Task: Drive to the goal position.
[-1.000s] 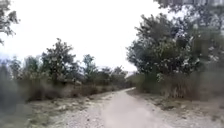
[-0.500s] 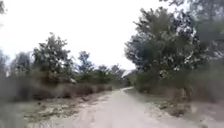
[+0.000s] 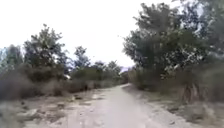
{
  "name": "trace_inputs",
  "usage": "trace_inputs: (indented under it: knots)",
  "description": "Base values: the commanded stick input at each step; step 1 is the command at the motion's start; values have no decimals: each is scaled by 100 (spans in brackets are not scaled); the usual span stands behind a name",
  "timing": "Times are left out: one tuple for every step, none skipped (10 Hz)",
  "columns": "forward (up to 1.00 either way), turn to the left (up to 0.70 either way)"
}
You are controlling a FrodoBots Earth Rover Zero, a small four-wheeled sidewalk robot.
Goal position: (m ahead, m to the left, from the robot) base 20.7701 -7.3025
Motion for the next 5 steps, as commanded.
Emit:
trace_inputs:
  knots:
    - [85,0]
    - [85,0]
    - [85,0]
    - [85,0]
    - [85,0]
